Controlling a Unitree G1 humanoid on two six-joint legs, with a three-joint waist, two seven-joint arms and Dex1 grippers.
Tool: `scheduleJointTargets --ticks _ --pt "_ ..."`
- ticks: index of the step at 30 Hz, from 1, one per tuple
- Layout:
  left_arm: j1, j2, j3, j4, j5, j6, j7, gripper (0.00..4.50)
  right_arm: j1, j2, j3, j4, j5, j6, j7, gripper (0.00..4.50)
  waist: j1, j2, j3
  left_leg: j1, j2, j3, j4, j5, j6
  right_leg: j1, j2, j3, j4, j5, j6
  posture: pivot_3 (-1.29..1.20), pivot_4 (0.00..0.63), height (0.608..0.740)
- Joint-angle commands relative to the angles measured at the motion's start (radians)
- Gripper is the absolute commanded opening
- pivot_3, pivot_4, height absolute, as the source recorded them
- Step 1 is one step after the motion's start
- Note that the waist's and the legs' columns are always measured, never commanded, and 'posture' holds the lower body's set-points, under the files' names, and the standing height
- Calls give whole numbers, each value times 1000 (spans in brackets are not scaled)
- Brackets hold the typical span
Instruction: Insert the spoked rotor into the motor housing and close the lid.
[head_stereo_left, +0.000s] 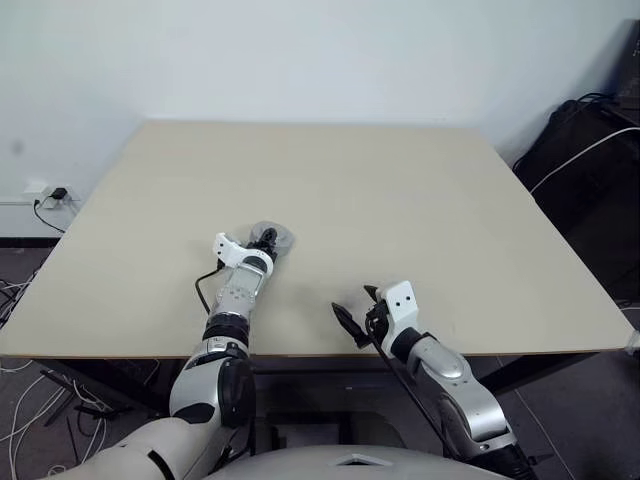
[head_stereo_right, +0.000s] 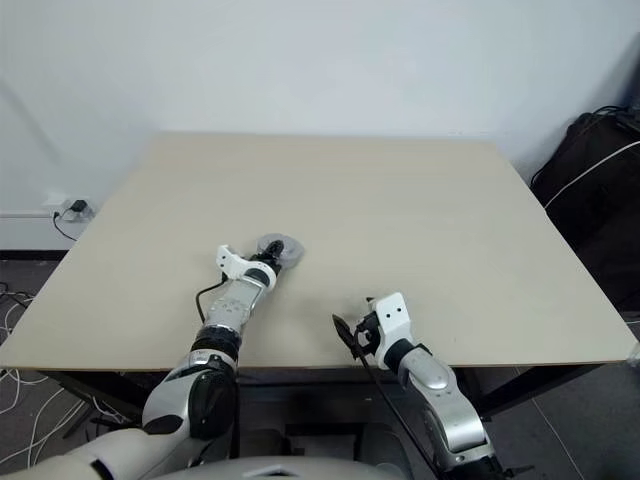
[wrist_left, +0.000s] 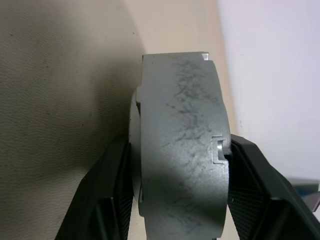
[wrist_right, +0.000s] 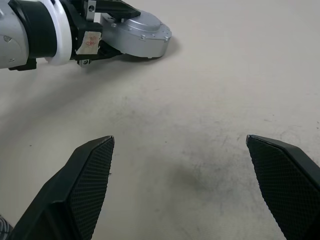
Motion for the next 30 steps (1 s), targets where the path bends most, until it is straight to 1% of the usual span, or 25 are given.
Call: scheduleJointTargets --ticks 1,4,5,10,13,14,16,17,20,23,24,27,30 --pt "8 7 0 -39 27 32 17 3326 -9 8 -22 -24 -8 -8 6 4500 0 0 0 0 0 0 0 0 0 0 0 0 0 0 0 0 0 740" --pt "86 8 -19 -138 40 110 35 4306 -10 14 -22 -20 -9 0 4 4500 -7 3 -3 1 0 0 0 0 0 0 0 1 0 0 0 0 0 740" --pt "120 9 -28 -182 43 148 47 4445 -10 17 -22 -19 -9 6 2 4500 -12 3 -4 1 0 0 0 0 0 0 0 1 0 0 0 0 0 740" --pt "330 30 -87 -433 53 353 99 4445 -10 27 -22 -14 -11 24 4 4500 -25 7 -16 4 1 2 -2 -1 0 1 0 3 1 0 1 0 0 740" --pt "468 59 -135 -595 60 461 101 4445 -13 38 -29 -7 -8 30 2 4500 -29 10 -22 6 1 3 -2 -1 1 2 1 5 1 0 0 0 0 740" --pt "511 69 -154 -652 64 485 94 4445 -15 46 -34 1 -20 19 -14 4500 -29 10 -22 9 1 5 -4 -3 4 4 1 7 1 -2 -2 0 0 740" --pt "583 93 -199 -756 88 501 75 4445 -17 65 -50 18 -40 -8 -47 4500 -30 10 -23 18 2 6 -6 -4 5 12 1 7 1 -4 -4 0 0 740" --pt "627 114 -238 -818 123 481 51 4445 -17 81 -66 29 -48 -29 -72 4500 -32 11 -23 21 2 6 -6 -5 5 14 1 7 1 -6 -2 0 0 740" --pt "744 158 -345 -963 244 359 -7 4445 -6 130 -115 48 -56 -81 -132 4500 -33 12 -24 23 3 8 -7 -6 4 14 2 10 3 -7 -1 0 0 740" --pt "808 169 -404 -1023 325 272 -28 4445 6 162 -145 58 -63 -123 -163 4500 -28 13 -23 22 3 9 -7 -6 3 11 2 11 4 -6 -3 0 0 740" --pt "835 183 -441 -1041 387 219 -32 4445 13 173 -159 59 -64 -131 -177 4500 -26 13 -23 21 4 9 -7 -6 3 10 2 12 4 -6 -3 0 0 740" --pt "914 170 -513 -1081 546 43 5 4445 45 190 -187 63 -108 -199 -232 4500 -23 14 -22 19 4 10 -7 -5 3 9 2 12 4 -6 -3 0 0 740" --pt "955 129 -540 -1061 660 -95 77 4445 78 198 -197 76 -152 -271 -268 4500 -13 14 -21 15 4 10 -7 -6 4 4 1 13 4 -4 -6 0 0 740"
